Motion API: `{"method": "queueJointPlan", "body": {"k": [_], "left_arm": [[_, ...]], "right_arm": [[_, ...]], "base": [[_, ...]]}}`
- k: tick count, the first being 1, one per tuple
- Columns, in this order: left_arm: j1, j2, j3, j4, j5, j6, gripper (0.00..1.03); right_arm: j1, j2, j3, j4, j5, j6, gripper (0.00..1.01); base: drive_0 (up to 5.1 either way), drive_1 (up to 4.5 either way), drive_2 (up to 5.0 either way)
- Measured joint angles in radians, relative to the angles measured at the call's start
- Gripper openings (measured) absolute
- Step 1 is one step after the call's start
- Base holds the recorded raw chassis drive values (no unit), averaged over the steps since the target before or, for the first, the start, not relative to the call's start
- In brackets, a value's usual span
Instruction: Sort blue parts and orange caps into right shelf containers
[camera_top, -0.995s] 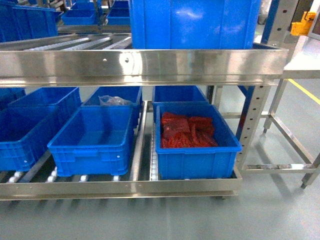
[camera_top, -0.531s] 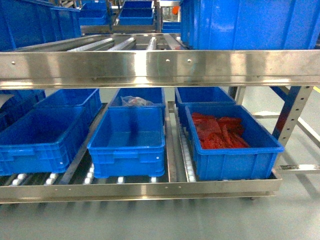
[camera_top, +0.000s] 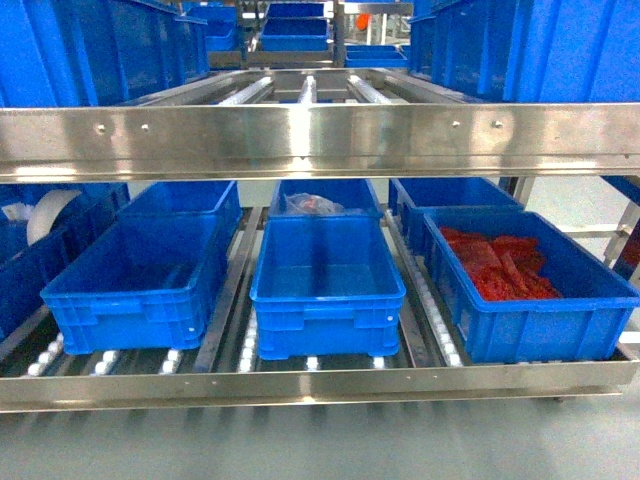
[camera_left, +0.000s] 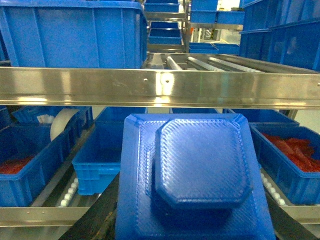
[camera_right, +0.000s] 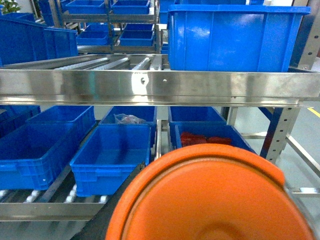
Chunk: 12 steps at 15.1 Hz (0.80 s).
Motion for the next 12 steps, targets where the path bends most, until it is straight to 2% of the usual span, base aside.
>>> {"method": "queueJointPlan", "body": {"k": [12], "left_arm": [[0.0, 0.0, 0.0, -0.001, 0.002, 0.0, 0.43]], "right_arm": [[0.0, 0.0, 0.0, 0.002, 0.0, 0.0, 0.44]], "base": [[-4.9, 2.54, 2.5]]}}
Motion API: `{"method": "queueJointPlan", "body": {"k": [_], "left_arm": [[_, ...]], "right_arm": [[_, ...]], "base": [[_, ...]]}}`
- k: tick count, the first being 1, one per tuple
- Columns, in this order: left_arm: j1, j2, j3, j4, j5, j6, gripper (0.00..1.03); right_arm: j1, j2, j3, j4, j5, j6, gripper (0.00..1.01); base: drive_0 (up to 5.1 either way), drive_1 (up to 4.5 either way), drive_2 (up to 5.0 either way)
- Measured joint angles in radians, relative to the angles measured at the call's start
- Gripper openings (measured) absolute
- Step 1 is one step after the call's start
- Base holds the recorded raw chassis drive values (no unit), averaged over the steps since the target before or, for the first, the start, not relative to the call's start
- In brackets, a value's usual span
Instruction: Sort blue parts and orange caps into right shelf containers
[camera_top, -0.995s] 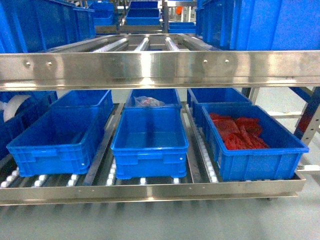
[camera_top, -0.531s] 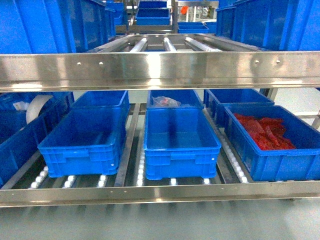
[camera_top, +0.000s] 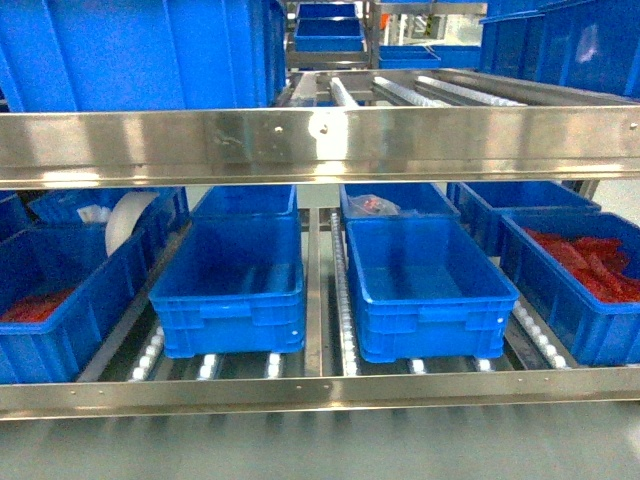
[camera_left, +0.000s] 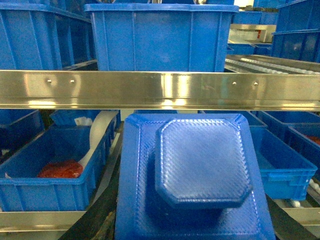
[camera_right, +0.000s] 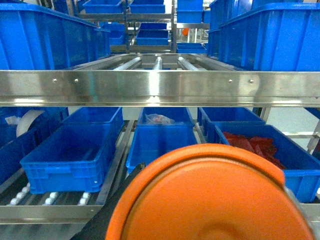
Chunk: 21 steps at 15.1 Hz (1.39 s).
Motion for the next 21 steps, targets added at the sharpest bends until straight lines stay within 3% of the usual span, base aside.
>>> {"method": "queueJointPlan", "body": {"k": [2, 21], "left_arm": [[0.0, 0.0, 0.0, 0.001, 0.0, 0.0, 0.43], [0.0, 0.0, 0.0, 0.001, -0.001, 0.0, 0.43]], "right_arm": [[0.0, 0.0, 0.0, -0.003, 0.0, 0.0, 0.44], [0.0, 0.0, 0.0, -0.002, 0.0, 0.0, 0.44]], "base": [[-5.0, 2.45, 2.5], [0.0, 0.0, 0.0]]}}
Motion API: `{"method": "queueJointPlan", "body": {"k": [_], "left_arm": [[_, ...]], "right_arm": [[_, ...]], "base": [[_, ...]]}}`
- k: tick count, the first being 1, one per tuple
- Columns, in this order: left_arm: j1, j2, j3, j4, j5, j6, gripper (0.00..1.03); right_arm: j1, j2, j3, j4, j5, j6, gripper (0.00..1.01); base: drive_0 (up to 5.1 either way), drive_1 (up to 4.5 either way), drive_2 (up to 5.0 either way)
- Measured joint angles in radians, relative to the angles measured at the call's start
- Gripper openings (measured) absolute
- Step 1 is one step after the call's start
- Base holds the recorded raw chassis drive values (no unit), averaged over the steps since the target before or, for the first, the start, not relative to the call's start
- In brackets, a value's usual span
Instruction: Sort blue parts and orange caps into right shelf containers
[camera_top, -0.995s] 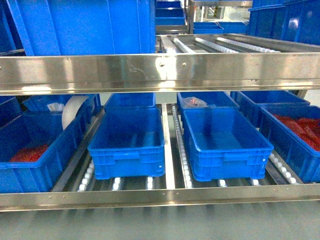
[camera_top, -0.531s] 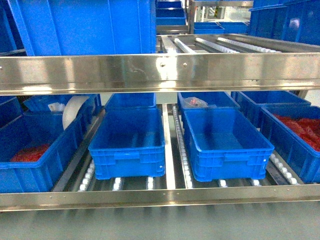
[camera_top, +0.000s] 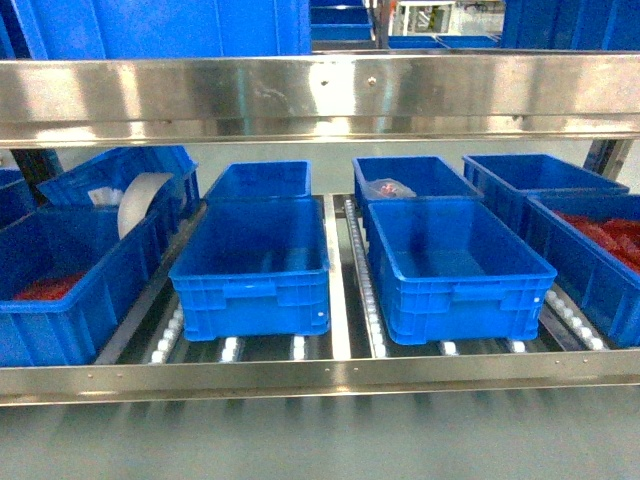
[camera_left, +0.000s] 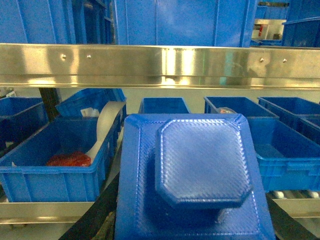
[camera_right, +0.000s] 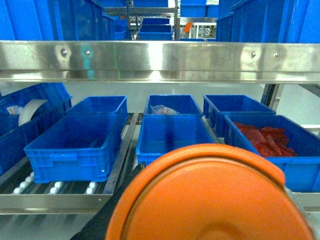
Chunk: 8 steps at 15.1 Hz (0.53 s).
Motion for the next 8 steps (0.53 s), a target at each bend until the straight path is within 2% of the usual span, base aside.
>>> {"method": "queueJointPlan", "body": {"k": [8], "left_arm": [[0.0, 0.0, 0.0, -0.002, 0.001, 0.0, 0.43]], "right_arm": [[0.0, 0.0, 0.0, 0.0, 0.0, 0.0, 0.44]], "base": [[0.0, 0.0, 0.0]]}}
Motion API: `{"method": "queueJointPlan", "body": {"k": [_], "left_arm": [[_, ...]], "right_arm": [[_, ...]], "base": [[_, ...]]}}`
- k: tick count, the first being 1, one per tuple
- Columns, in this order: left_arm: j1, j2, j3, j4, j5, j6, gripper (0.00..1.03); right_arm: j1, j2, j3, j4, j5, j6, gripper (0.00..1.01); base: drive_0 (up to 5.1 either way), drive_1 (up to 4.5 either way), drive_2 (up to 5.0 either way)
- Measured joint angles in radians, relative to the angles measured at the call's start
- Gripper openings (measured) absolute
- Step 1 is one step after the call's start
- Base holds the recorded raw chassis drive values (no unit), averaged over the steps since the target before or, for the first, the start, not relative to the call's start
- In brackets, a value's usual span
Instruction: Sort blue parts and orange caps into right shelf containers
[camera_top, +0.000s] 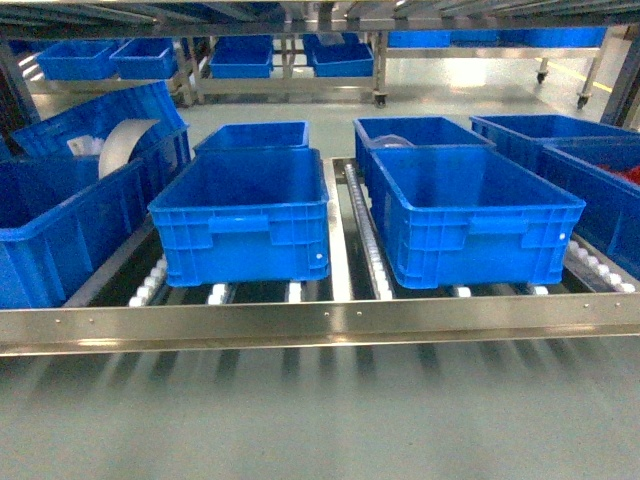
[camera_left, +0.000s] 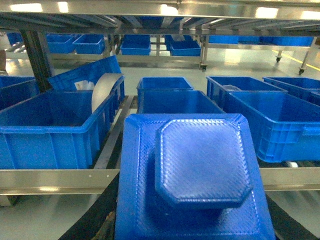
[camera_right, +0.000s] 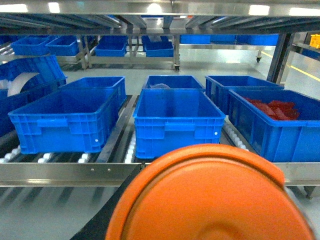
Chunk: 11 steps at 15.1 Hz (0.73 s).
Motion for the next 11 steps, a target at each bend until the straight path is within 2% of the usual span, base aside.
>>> {"method": "queueJointPlan", "body": {"k": [11], "left_arm": [[0.0, 0.0, 0.0, -0.002, 0.0, 0.0, 0.43]], "right_arm": [[0.0, 0.0, 0.0, -0.001, 0.0, -0.004, 0.44]], "base": [[0.0, 0.0, 0.0]]}}
